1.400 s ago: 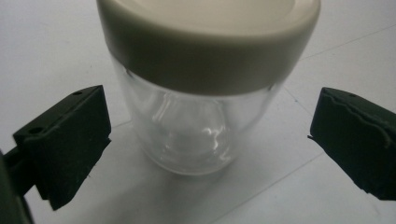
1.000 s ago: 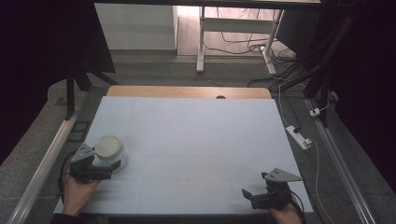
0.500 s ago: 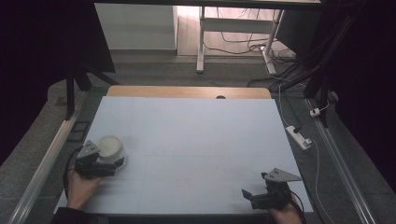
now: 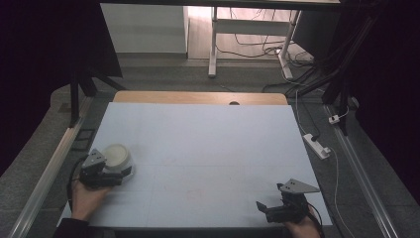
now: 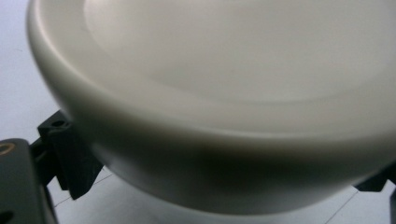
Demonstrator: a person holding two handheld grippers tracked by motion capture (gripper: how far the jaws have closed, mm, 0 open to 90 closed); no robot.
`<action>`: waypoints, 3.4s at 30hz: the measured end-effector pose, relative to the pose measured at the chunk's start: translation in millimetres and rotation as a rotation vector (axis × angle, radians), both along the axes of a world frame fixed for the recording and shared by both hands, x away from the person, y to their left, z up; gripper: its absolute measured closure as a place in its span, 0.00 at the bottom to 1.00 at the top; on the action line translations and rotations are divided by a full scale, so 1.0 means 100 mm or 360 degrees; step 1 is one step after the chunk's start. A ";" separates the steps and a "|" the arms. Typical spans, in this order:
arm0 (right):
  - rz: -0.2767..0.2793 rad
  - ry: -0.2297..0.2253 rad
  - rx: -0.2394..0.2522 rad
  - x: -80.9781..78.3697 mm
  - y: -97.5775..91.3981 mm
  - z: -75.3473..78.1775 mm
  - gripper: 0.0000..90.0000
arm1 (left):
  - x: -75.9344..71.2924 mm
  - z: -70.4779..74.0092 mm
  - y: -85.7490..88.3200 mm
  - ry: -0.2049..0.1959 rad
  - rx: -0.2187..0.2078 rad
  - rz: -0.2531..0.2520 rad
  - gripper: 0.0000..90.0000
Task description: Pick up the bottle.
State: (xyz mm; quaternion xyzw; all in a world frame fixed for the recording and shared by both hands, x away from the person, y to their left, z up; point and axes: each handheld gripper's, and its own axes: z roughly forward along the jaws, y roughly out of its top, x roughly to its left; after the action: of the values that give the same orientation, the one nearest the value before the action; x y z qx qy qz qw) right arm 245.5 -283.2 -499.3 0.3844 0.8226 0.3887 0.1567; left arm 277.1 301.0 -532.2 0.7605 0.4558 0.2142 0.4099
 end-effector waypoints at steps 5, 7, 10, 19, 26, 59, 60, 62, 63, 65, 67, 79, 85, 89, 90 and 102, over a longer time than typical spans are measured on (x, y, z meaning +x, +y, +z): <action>0.0001 -0.0001 -0.0004 0.00 0.01 0.00 0.00 | 0.00 0.02 -0.01 0.0022 0.0012 0.0013 0.08; 0.0003 -0.0002 -0.0006 0.00 0.01 0.00 0.00 | 0.01 0.03 -0.02 0.0036 0.0017 0.0022 0.08; 0.0005 -0.0001 -0.0005 0.00 0.01 0.00 0.00 | 0.02 0.04 -0.03 0.0058 0.0015 0.0035 0.08; 0.0008 -0.0002 -0.0007 0.00 0.01 0.00 0.00 | 0.02 0.09 -0.09 0.0053 0.0047 0.0035 0.08; 0.0006 -0.0001 -0.0007 0.00 0.01 0.00 0.00 | 0.01 0.17 -0.15 0.0015 0.0030 -0.0019 0.08; 0.0003 0.0005 -0.0005 0.00 0.01 0.00 0.00 | 0.31 0.64 -0.94 -0.0084 0.0003 -0.0390 0.08; 0.0002 0.0004 -0.0006 0.00 0.01 0.00 0.00 | 0.32 0.64 -0.97 -0.0082 0.0005 -0.0400 0.08; 0.0000 0.0005 -0.0005 0.00 0.01 0.00 0.00 | 0.35 0.65 -1.04 -0.0080 0.0013 -0.0427 0.08; -0.0001 0.0006 -0.0005 0.00 0.01 -0.01 0.00 | 0.36 0.66 -1.07 -0.0080 0.0017 -0.0437 0.08; -0.0001 0.0009 -0.0005 0.00 0.01 -0.01 0.00 | 0.38 0.67 -1.13 -0.0081 0.0025 -0.0462 0.08; -0.0002 0.0009 -0.0004 0.01 0.01 -0.01 0.00 | 0.41 0.69 -1.19 -0.0081 0.0026 -0.0487 0.08; 0.0000 0.0014 -0.0002 0.01 0.00 -0.01 0.00 | 0.52 0.76 -1.49 -0.0086 0.0010 -0.0612 0.08; 0.0000 0.0015 0.0001 0.01 0.00 -0.01 0.00 | 0.55 0.82 -1.64 -0.0096 0.0022 -0.0659 0.08; 0.0004 0.0009 -0.0002 0.01 0.00 -0.01 0.00 | 0.57 0.86 -1.72 -0.0100 0.0007 -0.0680 0.08; 0.0004 0.0010 -0.0004 0.01 0.00 -0.01 0.00 | 0.58 0.86 -1.74 -0.0102 0.0003 -0.0688 0.08; 0.0007 0.0005 -0.0004 0.01 0.00 -0.01 0.00 | 0.57 0.84 -1.96 -0.0094 -0.0004 -0.0768 0.08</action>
State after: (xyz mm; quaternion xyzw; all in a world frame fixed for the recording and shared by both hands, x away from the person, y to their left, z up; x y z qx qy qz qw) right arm 246.1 -283.3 -499.8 0.3829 0.8242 0.3874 0.1551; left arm 334.6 105.2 -448.3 0.8403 0.2489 0.1314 0.4634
